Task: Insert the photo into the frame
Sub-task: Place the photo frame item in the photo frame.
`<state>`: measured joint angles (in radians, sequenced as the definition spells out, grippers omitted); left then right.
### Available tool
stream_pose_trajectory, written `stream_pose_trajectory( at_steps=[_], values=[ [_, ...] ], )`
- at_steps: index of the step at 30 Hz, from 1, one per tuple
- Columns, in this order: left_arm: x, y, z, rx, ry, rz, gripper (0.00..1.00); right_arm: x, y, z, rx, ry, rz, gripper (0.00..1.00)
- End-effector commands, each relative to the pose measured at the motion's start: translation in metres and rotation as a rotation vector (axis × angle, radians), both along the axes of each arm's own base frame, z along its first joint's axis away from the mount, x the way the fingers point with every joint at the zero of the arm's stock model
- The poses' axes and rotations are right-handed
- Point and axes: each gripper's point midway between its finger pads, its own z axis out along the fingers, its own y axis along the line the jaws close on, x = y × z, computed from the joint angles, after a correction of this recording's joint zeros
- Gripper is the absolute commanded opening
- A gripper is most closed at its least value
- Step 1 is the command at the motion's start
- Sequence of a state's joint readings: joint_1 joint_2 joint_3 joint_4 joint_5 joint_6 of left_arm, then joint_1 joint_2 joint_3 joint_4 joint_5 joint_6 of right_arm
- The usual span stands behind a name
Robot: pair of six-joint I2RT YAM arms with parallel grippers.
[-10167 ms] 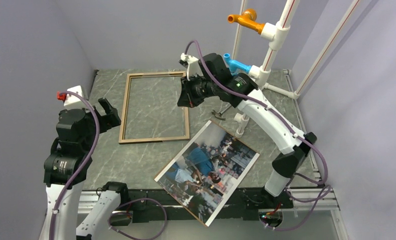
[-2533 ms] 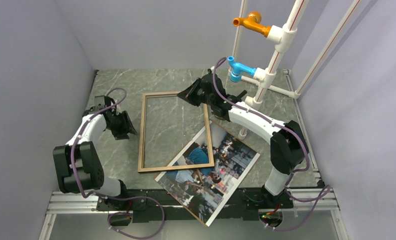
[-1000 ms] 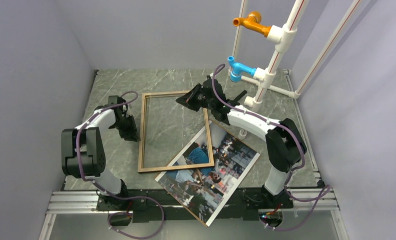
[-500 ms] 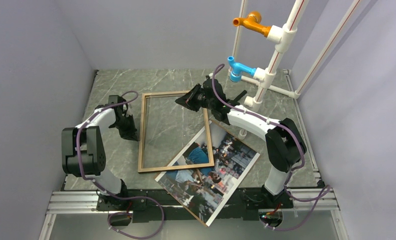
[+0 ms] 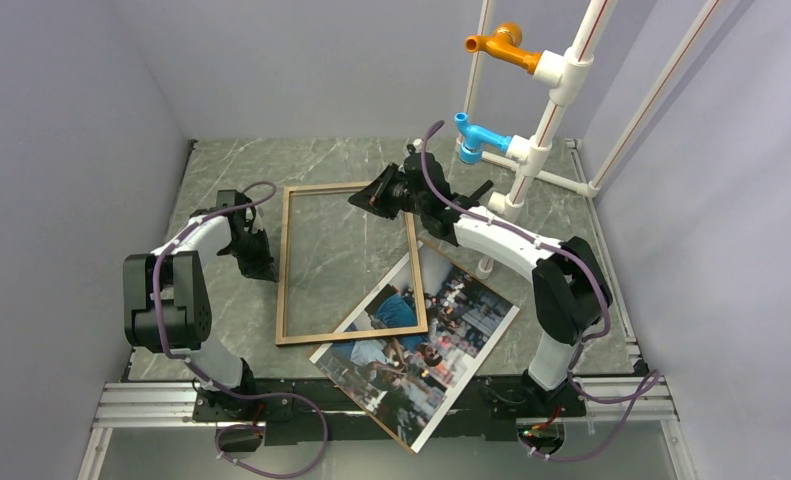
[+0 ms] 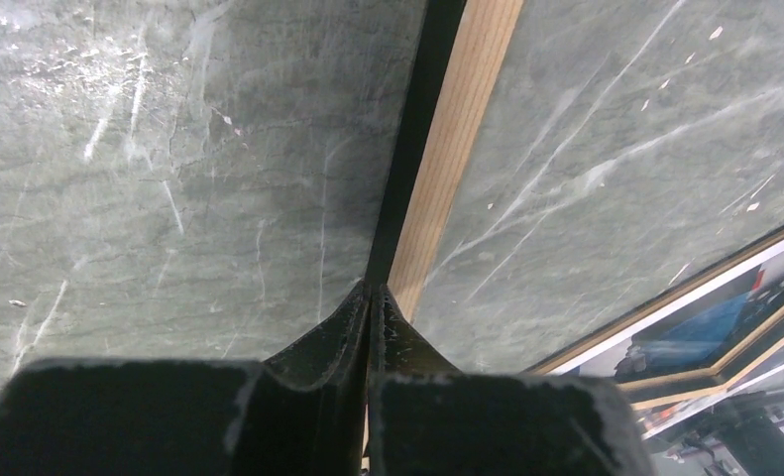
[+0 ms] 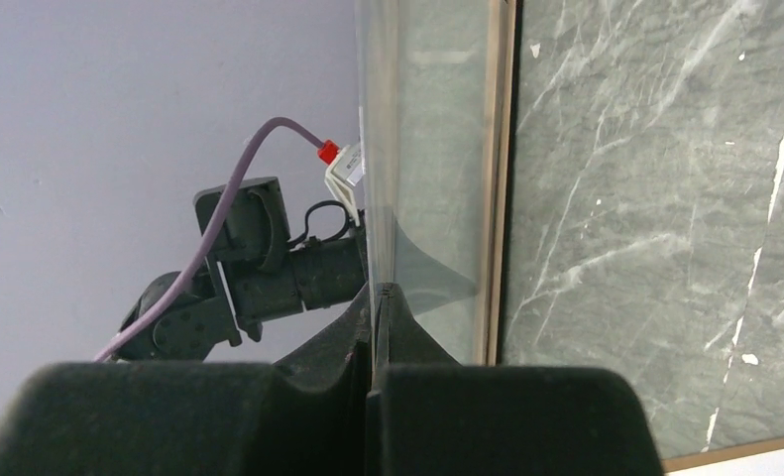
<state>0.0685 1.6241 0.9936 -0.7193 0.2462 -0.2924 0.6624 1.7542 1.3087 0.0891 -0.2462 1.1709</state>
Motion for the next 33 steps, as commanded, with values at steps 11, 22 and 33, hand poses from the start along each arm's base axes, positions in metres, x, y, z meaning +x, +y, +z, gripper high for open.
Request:
stream_pose_trajectory(
  at_steps=[11,22,33],
  values=[
    [0.006,0.0,0.003,-0.003,-0.013,-0.018,0.05,0.009,0.005,0.02,0.023,-0.065,0.026,0.0],
    [0.006,-0.002,0.003,-0.01,-0.013,-0.022,0.04,0.01,0.003,-0.004,0.017,-0.028,0.022,0.0],
    [0.007,-0.003,0.004,-0.016,-0.017,-0.025,0.03,0.009,0.0,0.004,0.052,-0.051,0.009,0.0]
  ],
)
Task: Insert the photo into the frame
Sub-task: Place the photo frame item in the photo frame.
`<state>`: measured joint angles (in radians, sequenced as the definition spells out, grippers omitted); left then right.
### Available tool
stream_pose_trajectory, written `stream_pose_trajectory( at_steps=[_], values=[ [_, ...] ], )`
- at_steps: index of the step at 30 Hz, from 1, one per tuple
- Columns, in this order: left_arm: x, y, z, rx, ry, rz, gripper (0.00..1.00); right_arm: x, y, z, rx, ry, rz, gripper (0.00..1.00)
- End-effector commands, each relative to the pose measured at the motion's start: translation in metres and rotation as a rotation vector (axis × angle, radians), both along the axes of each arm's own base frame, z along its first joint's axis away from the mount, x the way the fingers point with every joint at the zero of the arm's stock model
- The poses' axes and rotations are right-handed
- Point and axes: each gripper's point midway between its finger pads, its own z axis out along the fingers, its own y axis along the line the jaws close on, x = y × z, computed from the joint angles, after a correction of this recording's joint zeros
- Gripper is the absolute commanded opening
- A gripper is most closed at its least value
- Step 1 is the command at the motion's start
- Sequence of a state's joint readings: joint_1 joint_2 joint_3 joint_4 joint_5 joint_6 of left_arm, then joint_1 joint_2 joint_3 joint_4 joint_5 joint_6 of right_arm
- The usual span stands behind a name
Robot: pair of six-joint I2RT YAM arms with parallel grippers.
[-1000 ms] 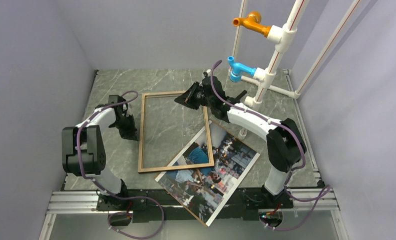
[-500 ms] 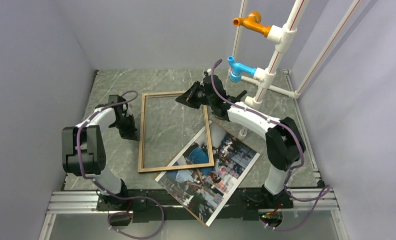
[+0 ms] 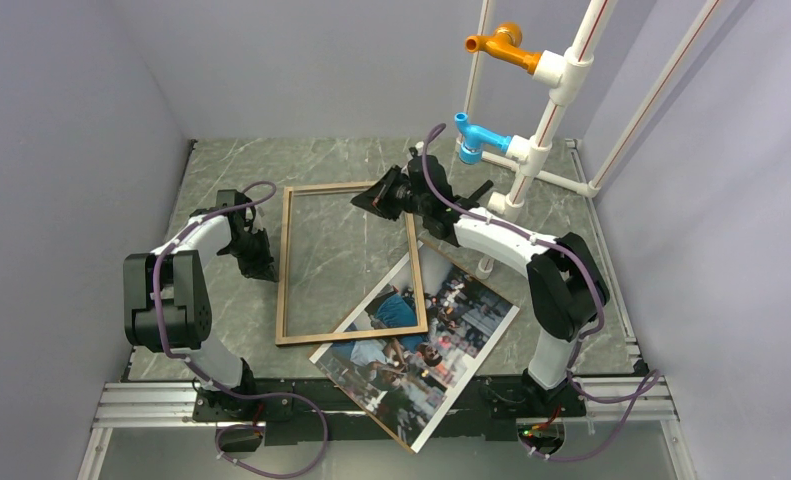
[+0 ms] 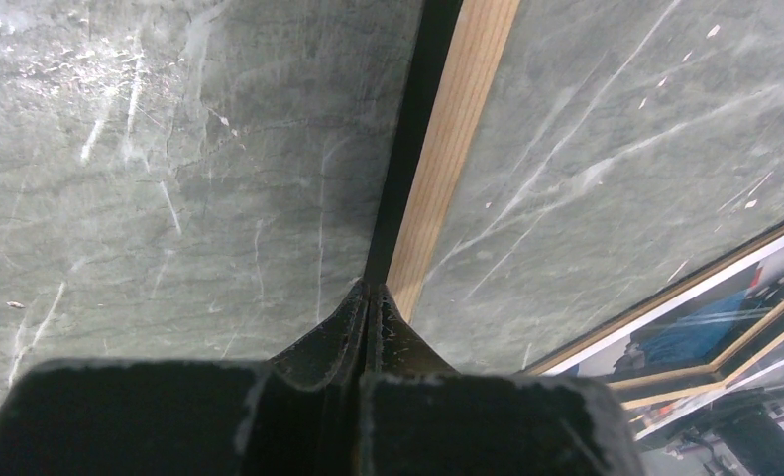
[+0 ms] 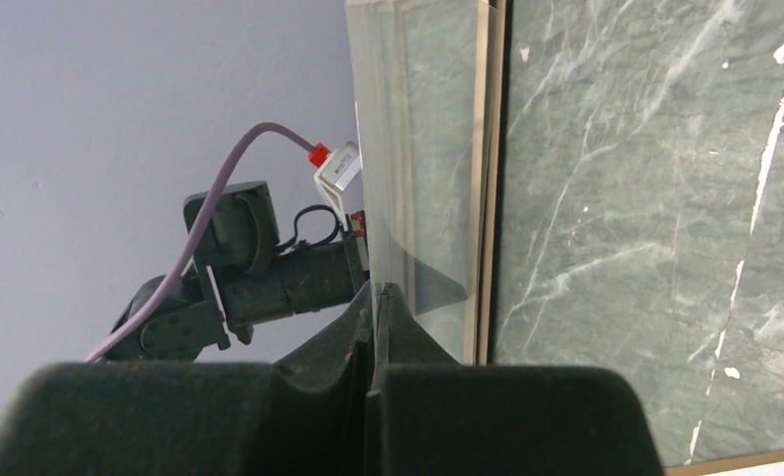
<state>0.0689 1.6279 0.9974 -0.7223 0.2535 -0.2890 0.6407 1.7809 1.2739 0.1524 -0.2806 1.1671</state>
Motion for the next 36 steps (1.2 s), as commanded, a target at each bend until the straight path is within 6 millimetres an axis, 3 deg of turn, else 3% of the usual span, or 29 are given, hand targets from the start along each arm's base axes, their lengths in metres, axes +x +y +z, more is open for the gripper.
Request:
stream_pose_trajectory(
  at_steps=[1,13,36],
  values=[
    [0.006,-0.002,0.004,-0.01,-0.018,-0.021,0.03,0.003,0.003,0.02,0.045,-0.057,-0.006,0.0],
    [0.006,-0.002,0.004,-0.007,-0.016,-0.022,0.02,0.001,-0.006,0.033,0.045,-0.092,-0.04,0.0],
    [0.006,-0.002,0.003,-0.005,-0.014,-0.026,0.0,-0.008,-0.02,0.031,0.093,-0.173,-0.076,0.0]
  ],
)
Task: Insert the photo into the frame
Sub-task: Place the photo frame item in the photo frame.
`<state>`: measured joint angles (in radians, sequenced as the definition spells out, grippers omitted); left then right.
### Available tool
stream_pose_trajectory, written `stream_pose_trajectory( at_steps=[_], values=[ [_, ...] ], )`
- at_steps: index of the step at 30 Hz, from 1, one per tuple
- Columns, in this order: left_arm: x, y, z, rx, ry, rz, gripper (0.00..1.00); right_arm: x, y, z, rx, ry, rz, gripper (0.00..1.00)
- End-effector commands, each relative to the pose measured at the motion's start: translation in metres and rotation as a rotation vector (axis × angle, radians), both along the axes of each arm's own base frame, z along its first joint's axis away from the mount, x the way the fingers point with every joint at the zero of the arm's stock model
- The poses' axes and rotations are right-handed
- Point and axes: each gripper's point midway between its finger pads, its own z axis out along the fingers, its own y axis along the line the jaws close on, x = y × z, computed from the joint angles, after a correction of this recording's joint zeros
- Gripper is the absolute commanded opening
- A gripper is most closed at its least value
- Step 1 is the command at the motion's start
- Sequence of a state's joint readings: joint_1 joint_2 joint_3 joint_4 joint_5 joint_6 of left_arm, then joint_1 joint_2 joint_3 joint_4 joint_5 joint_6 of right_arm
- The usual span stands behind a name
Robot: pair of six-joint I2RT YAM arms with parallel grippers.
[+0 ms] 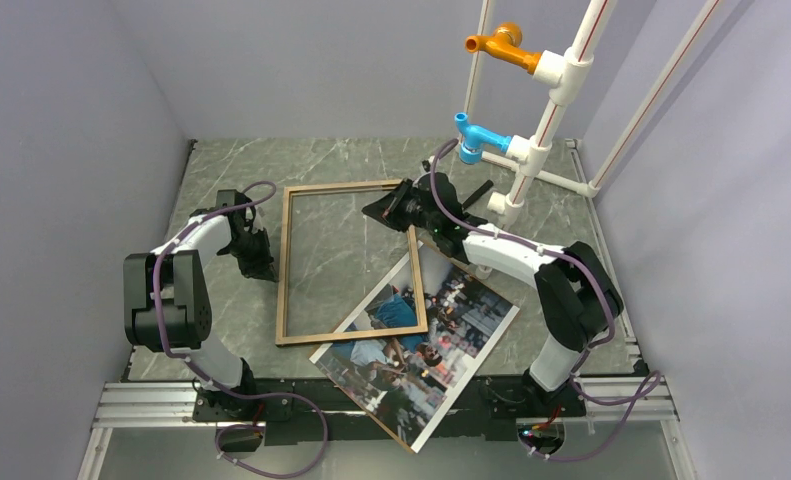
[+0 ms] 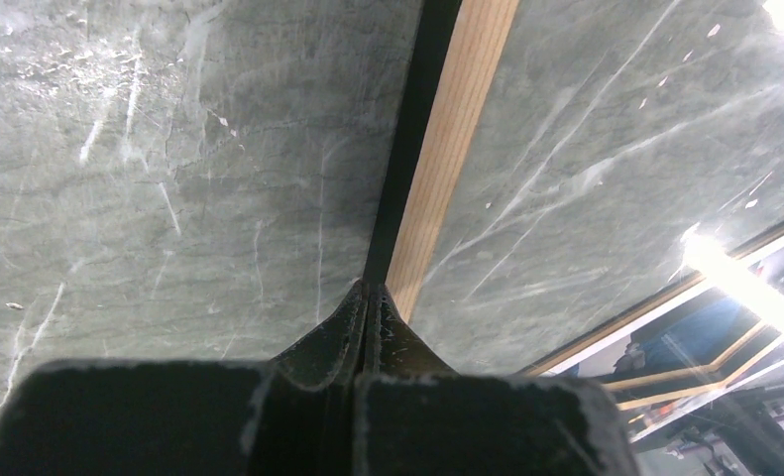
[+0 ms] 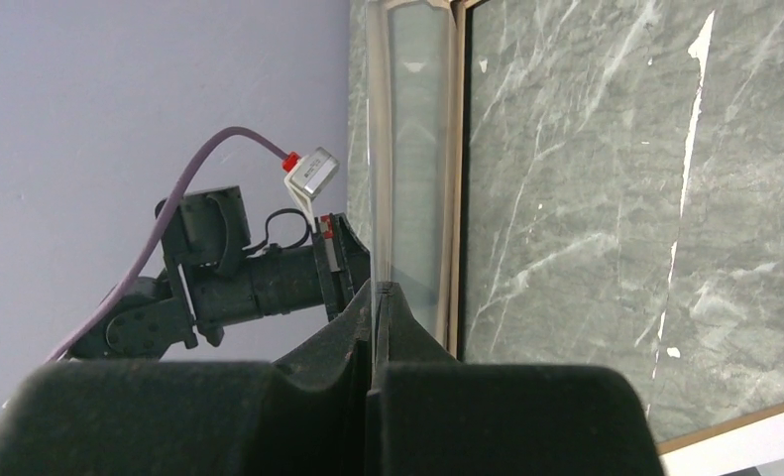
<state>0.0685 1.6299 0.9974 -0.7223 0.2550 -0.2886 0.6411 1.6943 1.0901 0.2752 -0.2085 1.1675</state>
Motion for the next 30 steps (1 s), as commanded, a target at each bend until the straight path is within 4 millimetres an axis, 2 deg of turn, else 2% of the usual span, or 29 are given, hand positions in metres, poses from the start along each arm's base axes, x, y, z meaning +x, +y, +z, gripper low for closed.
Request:
stream_pose_trajectory(
  at_steps=[1,18,30],
  values=[
    [0.006,-0.002,0.003,-0.004,-0.015,-0.026,0.0,0.004,0.003,0.047,0.092,-0.151,-0.005,0.0],
    [0.005,-0.005,0.003,-0.007,-0.01,-0.038,0.0,0.009,0.006,0.059,0.099,-0.3,0.018,0.0],
    [0.005,-0.007,0.001,-0.009,-0.005,-0.046,0.0,0.007,-0.001,0.042,0.025,-0.26,0.005,0.0]
  ],
)
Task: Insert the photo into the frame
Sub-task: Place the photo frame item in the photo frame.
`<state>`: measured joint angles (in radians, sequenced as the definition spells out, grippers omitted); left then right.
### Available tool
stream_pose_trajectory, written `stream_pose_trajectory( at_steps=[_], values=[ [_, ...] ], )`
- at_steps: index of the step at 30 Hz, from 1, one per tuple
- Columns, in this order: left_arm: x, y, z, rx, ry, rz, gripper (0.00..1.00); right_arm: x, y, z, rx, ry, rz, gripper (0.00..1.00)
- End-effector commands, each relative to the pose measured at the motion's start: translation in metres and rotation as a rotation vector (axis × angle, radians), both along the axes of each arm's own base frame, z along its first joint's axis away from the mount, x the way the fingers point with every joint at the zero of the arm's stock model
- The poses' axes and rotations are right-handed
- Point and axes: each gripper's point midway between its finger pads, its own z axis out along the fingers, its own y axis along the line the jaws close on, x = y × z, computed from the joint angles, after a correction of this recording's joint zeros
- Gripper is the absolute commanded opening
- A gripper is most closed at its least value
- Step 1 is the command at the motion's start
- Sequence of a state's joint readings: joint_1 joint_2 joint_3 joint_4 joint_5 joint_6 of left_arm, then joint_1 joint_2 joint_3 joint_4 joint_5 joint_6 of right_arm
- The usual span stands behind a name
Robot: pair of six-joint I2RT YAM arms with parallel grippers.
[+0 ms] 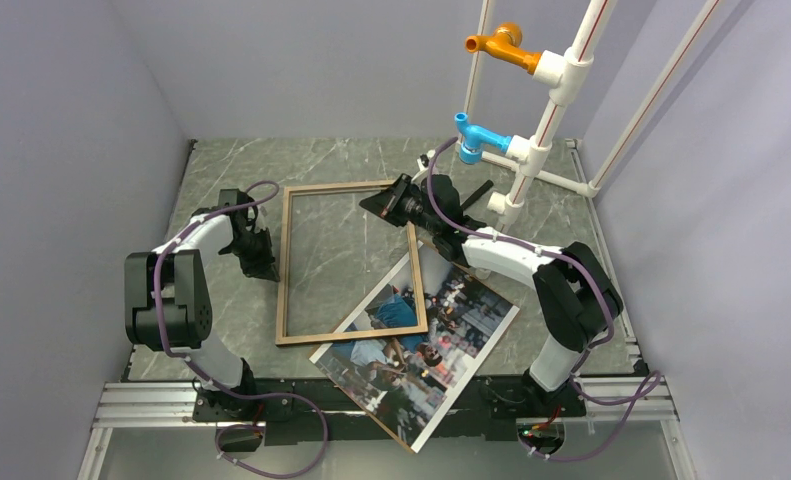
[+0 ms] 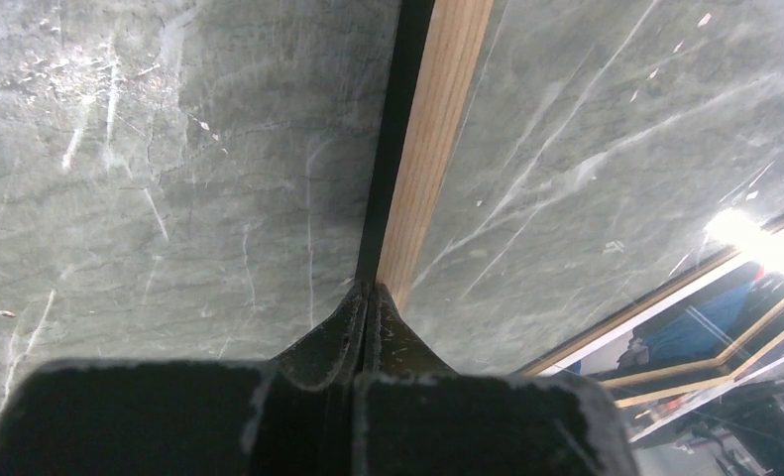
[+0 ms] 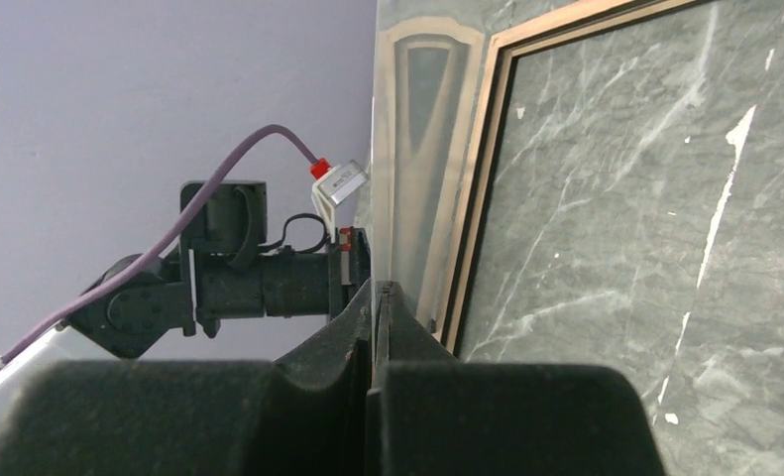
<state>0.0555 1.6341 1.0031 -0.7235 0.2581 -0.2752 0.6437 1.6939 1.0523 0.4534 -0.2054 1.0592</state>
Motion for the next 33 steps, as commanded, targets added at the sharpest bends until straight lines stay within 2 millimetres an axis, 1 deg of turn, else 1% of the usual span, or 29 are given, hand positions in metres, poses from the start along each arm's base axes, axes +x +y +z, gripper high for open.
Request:
stream_pose_trajectory(
  at_steps=[1,5,9,15,25,33],
  values=[
    [0.004,-0.003,0.002,-0.009,-0.002,-0.02,0.0,0.001,-0.005,0.02,0.009,-0.057,-0.023,0.0],
    [0.004,-0.004,0.001,-0.006,-0.001,-0.024,0.0,0.002,-0.008,0.006,-0.009,-0.014,-0.044,0.0],
    [0.003,-0.005,0.001,-0.009,0.002,-0.028,0.0,0.006,-0.01,0.002,-0.036,0.005,-0.043,0.0],
    [0.002,-0.005,-0.001,-0.005,0.013,-0.032,0.0,0.017,-0.015,0.001,-0.058,0.032,-0.031,0.0],
    [0.001,-0.005,-0.002,0.008,0.017,-0.038,0.0,0.031,-0.012,0.004,-0.061,0.058,0.005,0.0],
    [0.001,-0.006,-0.002,0.012,0.019,-0.042,0.0,0.031,-0.006,0.003,0.0,0.107,0.007,0.0]
  ],
)
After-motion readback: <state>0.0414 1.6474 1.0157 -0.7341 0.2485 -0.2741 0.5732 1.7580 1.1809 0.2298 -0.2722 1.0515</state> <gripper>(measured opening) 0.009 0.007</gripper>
